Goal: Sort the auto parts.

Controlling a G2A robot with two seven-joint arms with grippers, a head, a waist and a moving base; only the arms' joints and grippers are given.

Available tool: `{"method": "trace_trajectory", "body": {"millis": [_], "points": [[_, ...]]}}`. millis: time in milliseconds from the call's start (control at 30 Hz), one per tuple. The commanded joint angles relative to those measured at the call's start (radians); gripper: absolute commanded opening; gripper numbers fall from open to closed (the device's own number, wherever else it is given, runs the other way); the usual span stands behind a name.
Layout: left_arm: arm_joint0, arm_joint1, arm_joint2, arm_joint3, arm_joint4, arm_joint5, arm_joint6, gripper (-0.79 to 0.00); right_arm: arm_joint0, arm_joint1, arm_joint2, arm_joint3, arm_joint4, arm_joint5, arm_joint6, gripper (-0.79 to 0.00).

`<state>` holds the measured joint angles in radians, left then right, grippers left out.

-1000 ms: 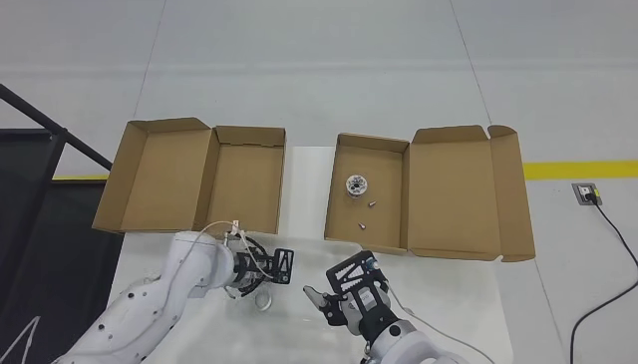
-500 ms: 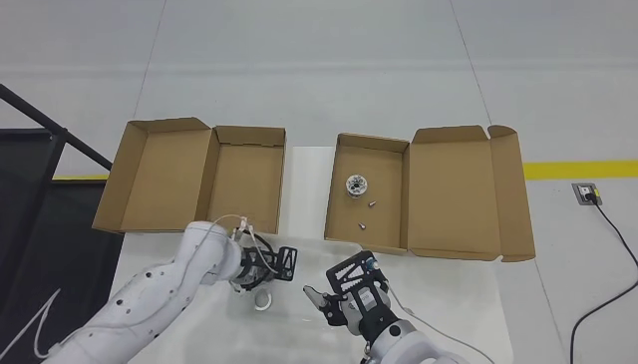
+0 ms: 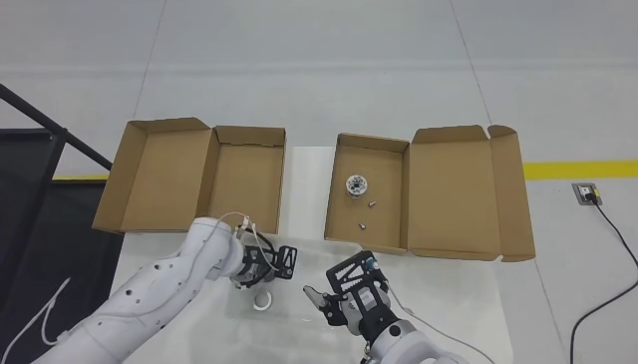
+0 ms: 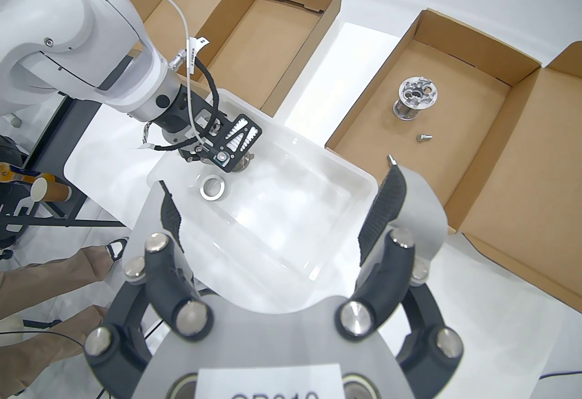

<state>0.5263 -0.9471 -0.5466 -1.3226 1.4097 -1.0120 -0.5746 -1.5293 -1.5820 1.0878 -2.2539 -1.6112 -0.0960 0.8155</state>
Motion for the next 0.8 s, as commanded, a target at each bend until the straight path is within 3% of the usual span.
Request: {"method": "trace_trajectory", "body": {"millis": [0, 400, 567, 667, 767], "points": [[-0.001, -0.004, 0.000, 0.008, 0.003, 0.001, 0.009, -0.456, 0.000, 0.000, 0.000, 0.000, 0.000, 0.000, 0.000, 0.000], [-0.003, -0.030, 0.013, 0.038, 0.039, 0.011, 0.029, -0.456, 0.000, 0.000, 0.000, 0.000, 0.000, 0.000, 0.000, 0.000], [-0.005, -0.042, 0.018, 0.051, 0.049, 0.009, 0.026, -0.489, 0.000, 0.000, 0.000, 0.000, 0.000, 0.000, 0.000, 0.000], [-0.006, -0.046, 0.017, 0.060, 0.053, 0.007, 0.028, -0.533, 0.000, 0.000, 0.000, 0.000, 0.000, 0.000, 0.000, 0.000], [-0.006, -0.048, 0.011, 0.065, 0.058, 0.006, 0.030, -0.748, 0.000, 0.000, 0.000, 0.000, 0.000, 0.000, 0.000, 0.000]]}}
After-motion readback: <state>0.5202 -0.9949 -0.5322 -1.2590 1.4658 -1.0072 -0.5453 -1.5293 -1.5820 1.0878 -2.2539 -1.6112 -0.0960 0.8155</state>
